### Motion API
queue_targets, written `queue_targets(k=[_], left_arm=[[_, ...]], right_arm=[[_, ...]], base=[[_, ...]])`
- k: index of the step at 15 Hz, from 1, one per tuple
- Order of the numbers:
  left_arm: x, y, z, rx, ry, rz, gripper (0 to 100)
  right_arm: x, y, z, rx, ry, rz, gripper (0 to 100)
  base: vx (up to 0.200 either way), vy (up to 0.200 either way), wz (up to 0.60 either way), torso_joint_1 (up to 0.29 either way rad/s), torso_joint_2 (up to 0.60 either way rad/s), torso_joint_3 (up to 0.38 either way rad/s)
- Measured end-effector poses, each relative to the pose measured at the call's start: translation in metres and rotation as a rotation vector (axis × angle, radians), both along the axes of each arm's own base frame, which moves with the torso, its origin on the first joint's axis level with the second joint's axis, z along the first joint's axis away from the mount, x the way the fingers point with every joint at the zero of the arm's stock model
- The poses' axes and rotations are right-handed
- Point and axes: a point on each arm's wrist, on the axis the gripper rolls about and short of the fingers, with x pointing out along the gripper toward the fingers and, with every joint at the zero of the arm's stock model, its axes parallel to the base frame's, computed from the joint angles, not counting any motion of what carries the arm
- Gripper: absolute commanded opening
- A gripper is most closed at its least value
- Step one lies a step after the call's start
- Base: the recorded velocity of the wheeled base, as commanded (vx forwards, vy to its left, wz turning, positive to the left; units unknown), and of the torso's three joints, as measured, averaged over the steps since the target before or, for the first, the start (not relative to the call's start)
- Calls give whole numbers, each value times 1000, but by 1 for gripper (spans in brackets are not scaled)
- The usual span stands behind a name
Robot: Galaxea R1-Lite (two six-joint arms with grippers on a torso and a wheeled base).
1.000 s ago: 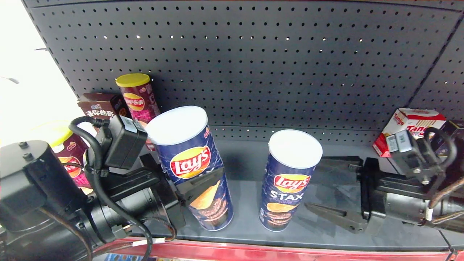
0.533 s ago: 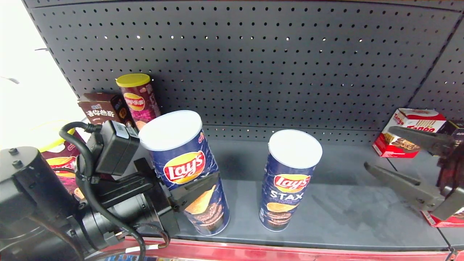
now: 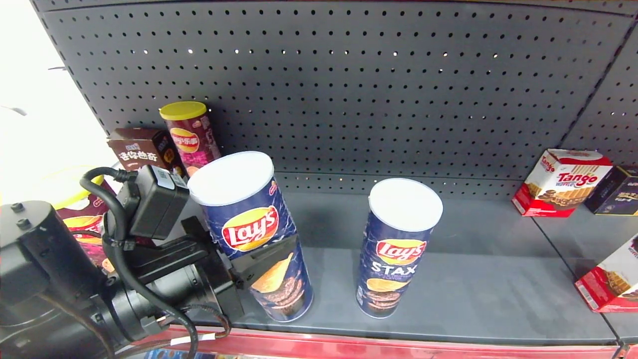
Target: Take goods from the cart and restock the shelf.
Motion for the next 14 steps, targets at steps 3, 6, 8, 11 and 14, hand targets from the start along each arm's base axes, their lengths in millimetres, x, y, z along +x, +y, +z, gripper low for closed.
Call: queue_targets(k=[3,6,8,11,14], left_arm=[[0,0,0,-1,-2,0,0],[0,0,0,1,1,0,0],[0,0,0,1,2,1,0],[0,-1,-1,3,4,-5,0],[0,-2,-3,8,11,-10,0]], right_arm=[[-20,-10,-28,-11,37,-35,100],[-41,-18,-64,-46,114,-22,100],[-58,-25,-97,-78,190,6,100],[-71,-28,-120,-68,192,182,100],[-74,-28,-122,-64,147,288,100]], base=[[0,0,0,0,0,0],[0,0,0,0,0,0],[0,0,0,0,0,0],[0,0,0,0,0,0],[0,0,0,0,0,0]])
